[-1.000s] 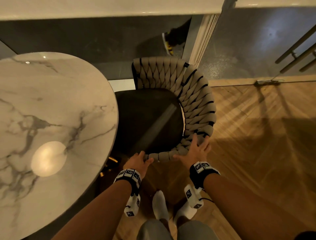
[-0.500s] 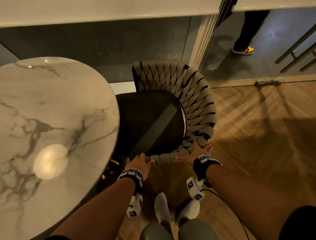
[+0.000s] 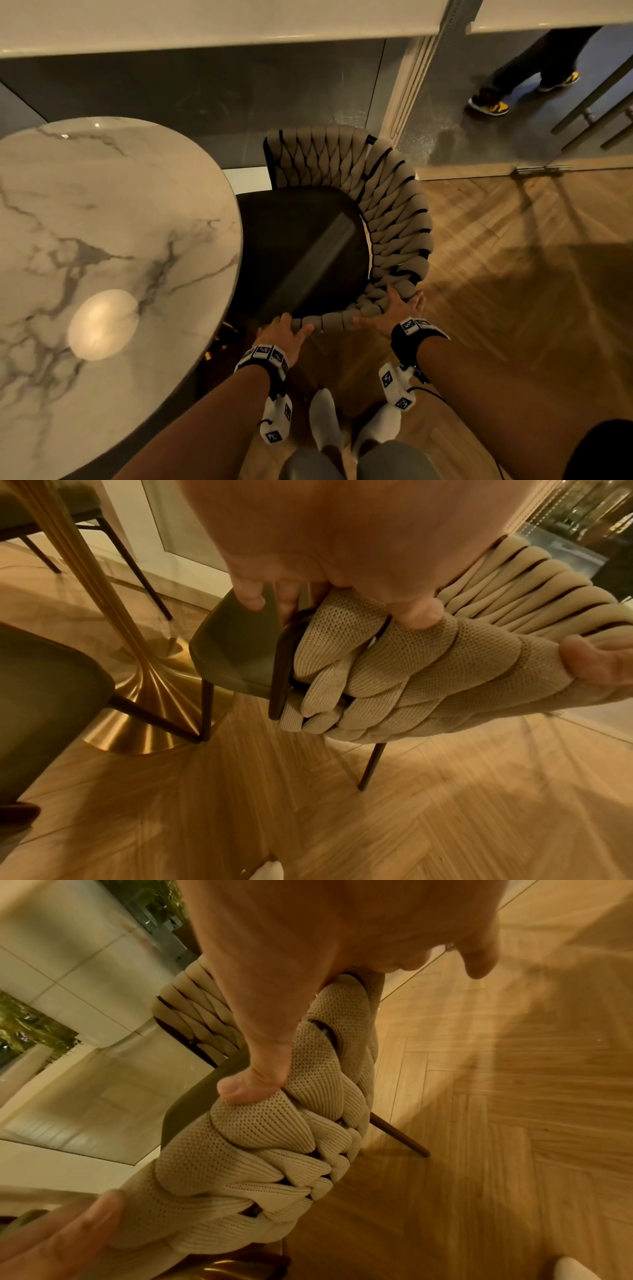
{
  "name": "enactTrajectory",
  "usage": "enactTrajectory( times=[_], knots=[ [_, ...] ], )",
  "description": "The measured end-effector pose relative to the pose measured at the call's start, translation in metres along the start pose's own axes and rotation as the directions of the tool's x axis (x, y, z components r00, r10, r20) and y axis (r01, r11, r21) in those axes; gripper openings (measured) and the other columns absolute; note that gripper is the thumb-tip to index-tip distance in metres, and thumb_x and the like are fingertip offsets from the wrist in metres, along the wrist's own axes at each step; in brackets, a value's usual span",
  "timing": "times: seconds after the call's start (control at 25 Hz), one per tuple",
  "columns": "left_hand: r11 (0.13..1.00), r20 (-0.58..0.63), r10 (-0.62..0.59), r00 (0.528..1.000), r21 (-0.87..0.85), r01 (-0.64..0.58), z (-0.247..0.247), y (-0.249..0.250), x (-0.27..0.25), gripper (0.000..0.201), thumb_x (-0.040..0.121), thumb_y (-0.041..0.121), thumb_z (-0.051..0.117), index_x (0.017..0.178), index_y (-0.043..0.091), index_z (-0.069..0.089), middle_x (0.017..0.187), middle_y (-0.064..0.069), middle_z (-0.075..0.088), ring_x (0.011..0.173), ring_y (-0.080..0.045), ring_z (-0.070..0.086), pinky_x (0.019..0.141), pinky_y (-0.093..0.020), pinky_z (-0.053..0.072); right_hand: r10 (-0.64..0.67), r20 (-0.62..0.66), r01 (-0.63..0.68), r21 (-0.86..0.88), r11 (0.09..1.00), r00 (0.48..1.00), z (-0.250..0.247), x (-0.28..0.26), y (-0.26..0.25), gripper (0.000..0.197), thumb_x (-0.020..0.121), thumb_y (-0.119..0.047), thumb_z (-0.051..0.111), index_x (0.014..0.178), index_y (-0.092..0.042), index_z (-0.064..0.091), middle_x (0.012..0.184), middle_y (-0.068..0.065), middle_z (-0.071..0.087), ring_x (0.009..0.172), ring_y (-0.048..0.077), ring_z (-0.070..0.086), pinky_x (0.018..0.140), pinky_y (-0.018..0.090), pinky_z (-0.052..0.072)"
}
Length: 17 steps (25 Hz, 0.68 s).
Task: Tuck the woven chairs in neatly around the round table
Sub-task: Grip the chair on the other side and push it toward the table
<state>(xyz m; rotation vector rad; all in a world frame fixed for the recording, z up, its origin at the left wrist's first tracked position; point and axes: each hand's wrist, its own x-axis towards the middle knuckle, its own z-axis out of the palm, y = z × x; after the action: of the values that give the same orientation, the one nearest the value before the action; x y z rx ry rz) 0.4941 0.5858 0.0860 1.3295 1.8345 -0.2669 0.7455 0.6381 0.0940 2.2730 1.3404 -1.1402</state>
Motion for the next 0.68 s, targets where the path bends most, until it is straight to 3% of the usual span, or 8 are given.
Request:
enactTrajectory(
  times=[0.12, 0.24, 0.36, 0.48, 0.6, 0.68],
  knots=[
    [1.0, 0.01, -0.001, 1.0, 0.021, 0.001, 0.0, -0.001, 0.005, 0.057, 0.094, 0.064, 0.035, 0.132, 0.023, 0.044, 0.136, -0.005, 0.052, 0.127, -0.032, 0.051, 0.115, -0.052, 0.027, 0.002, -0.004, -0.002, 0.017, 1.0, 1.0, 0.001, 0.001, -0.001, 0.135, 0.047, -0.083, 0.073, 0.156, -0.04, 0.004, 0.163, 0.016, -0.023, 0.148, 0.038, -0.023, 0.12, 0.057, 0.006],
    [0.992, 0.082, -0.011, 0.997, 0.13, 0.0, -0.001, 0.0, 0.013, 0.047, 0.097, 0.055, 0.034, 0.135, 0.029, 0.041, 0.14, -0.002, 0.046, 0.13, -0.03, 0.048, 0.117, -0.059, 0.022, 0.004, -0.033, -0.004, 0.014, 1.0, 0.999, 0.004, 0.004, 0.0, 0.136, 0.045, -0.084, 0.073, 0.155, -0.041, 0.005, 0.163, 0.016, -0.023, 0.148, 0.038, -0.023, 0.118, 0.065, 0.009],
    [0.979, 0.083, -0.029, 0.996, 0.203, 0.011, -0.002, 0.005, 0.014, 0.044, 0.098, 0.049, 0.033, 0.138, 0.03, 0.038, 0.139, -0.001, 0.043, 0.132, -0.029, 0.047, 0.115, -0.065, 0.02, -0.004, -0.042, 0.005, 0.002, 1.0, 0.999, 0.006, 0.008, -0.001, 0.135, 0.046, -0.085, 0.07, 0.155, -0.041, 0.004, 0.163, 0.017, -0.022, 0.149, 0.039, -0.021, 0.118, 0.065, 0.011],
    [0.973, 0.082, -0.04, 0.996, 0.229, 0.02, -0.009, 0.008, 0.022, 0.043, 0.098, 0.047, 0.035, 0.139, 0.032, 0.037, 0.14, -0.003, 0.043, 0.128, -0.032, 0.049, 0.111, -0.069, 0.024, -0.046, -0.044, 0.045, -0.028, 0.999, 0.998, -0.002, 0.014, -0.009, 0.135, 0.044, -0.089, 0.066, 0.155, -0.041, 0.006, 0.163, 0.017, -0.022, 0.148, 0.04, -0.022, 0.116, 0.069, 0.013],
    [0.992, 0.062, -0.056, 0.997, 0.118, 0.049, -0.017, 0.009, 0.026, 0.044, 0.094, 0.061, 0.033, 0.12, 0.028, 0.041, 0.129, -0.004, 0.052, 0.115, -0.033, 0.058, 0.104, -0.065, 0.036, -0.049, -0.016, 0.048, -0.072, 0.996, 0.999, -0.013, 0.017, -0.016, 0.134, 0.046, -0.089, 0.066, 0.155, -0.035, 0.01, 0.164, 0.018, -0.018, 0.148, 0.042, -0.019, 0.118, 0.064, 0.012],
    [0.993, 0.025, -0.054, 0.998, 0.106, 0.051, -0.016, 0.009, 0.022, 0.048, 0.094, 0.065, 0.031, 0.119, 0.026, 0.041, 0.128, -0.002, 0.053, 0.115, -0.032, 0.059, 0.104, -0.064, 0.035, -0.03, -0.007, 0.03, -0.088, 0.996, 1.0, -0.015, 0.018, -0.018, 0.137, 0.045, -0.088, 0.068, 0.156, -0.035, 0.01, 0.164, 0.017, -0.017, 0.149, 0.042, -0.017, 0.117, 0.067, 0.016]
  ],
)
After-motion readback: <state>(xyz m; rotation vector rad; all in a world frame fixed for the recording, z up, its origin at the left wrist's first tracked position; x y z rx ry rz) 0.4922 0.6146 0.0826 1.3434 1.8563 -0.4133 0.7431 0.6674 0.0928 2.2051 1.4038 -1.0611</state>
